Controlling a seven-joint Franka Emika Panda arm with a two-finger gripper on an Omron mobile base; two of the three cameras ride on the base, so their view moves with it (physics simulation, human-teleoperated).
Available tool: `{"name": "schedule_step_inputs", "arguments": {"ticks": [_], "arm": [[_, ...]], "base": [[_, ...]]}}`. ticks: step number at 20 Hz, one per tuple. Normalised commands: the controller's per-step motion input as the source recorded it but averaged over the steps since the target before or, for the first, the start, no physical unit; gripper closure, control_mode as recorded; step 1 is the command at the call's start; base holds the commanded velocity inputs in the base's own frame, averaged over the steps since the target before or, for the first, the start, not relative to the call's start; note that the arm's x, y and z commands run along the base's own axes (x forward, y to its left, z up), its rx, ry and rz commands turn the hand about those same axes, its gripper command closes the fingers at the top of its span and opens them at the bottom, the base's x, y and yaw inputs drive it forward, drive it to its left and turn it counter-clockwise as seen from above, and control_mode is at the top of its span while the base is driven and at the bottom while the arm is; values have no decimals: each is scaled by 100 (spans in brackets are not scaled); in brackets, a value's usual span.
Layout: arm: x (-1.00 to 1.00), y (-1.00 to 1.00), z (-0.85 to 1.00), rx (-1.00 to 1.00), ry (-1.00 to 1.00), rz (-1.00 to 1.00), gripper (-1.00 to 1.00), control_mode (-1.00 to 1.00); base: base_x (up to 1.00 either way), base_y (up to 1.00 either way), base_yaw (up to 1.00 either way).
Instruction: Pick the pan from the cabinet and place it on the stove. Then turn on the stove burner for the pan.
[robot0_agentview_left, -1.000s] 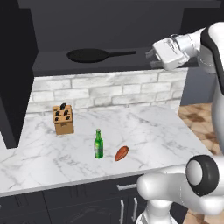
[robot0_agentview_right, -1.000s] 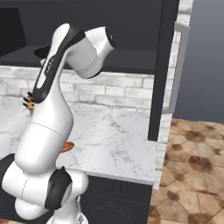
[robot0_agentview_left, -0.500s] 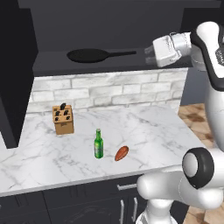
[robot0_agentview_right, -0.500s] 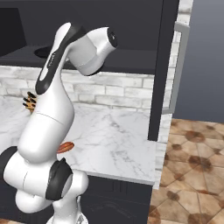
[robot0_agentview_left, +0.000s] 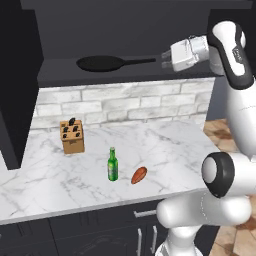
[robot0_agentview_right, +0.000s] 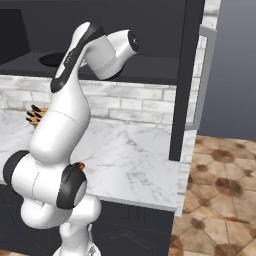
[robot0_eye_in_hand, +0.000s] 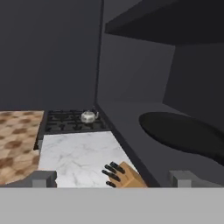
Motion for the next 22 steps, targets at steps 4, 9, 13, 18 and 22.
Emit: {"name": "schedule_step_inputs", "arguments": {"ticks": [4,9,13,18,22], "arm": [[30,-3,0,0,-4,6,-100,-100],[8,0,0,-2,-12,6,-100,-100],[4,0,0,-4,-10,3,-100,-100],[6,0,0,-11,-5,0,-100,-100],[10,0,-2,-9,-5,0,-100,-100]], "base": [[0,0,0],[0,0,0],[0,0,0],[0,0,0],[0,0,0]]}}
